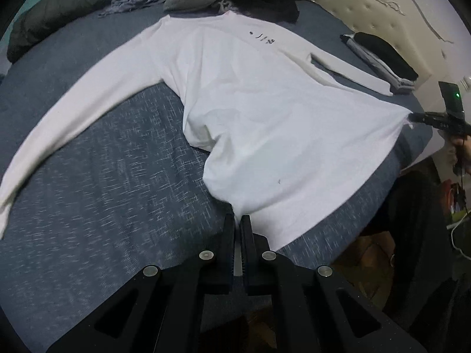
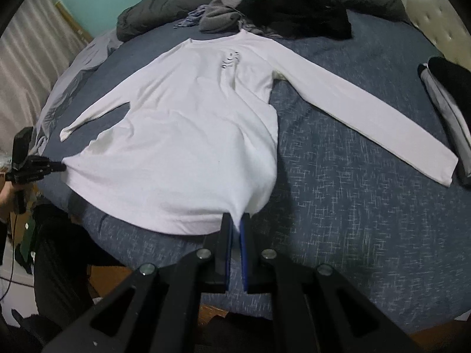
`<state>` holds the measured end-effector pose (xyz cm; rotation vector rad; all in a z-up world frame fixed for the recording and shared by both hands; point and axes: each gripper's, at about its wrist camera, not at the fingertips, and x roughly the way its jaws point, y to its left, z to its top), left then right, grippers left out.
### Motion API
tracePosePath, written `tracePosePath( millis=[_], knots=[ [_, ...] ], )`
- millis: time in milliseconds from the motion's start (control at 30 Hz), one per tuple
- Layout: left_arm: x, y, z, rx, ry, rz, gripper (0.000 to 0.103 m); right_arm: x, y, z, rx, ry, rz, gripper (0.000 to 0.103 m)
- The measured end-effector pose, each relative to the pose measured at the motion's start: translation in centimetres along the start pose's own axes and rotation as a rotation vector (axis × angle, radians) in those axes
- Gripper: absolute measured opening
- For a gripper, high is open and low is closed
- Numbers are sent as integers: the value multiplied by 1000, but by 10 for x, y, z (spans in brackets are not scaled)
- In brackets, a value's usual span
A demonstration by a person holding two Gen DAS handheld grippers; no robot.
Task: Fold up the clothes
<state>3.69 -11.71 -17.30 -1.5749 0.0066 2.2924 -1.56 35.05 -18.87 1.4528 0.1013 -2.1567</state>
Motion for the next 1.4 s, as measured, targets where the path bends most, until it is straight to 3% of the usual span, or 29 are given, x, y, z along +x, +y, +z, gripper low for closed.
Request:
tracePosePath(
  millis=[267,467,667,733,900,1200,1400],
  knots=[
    [-14,-4,-30,-3,13,21,3,13,13,-27,-53,60,4,5],
    [7,1,-57,-33,59,12,3,33,20,-51,-83,121,10,5],
    [35,11,-66,-61,102,15,3,55,17,-62,-54,173,72,7],
    [38,15,-67,-70,105,13,3,49,15,-61,-51,149,72,10],
    [39,22,-67,-87,98,6,3,36,-12,-49,68,74,109,37],
    [43,20,-68,-82,114,15,3,72,-51,-29,272,84,38,38],
    [43,19,-68,-78,125,24,3,98,-44,-14,242,121,-6,36]
  ],
)
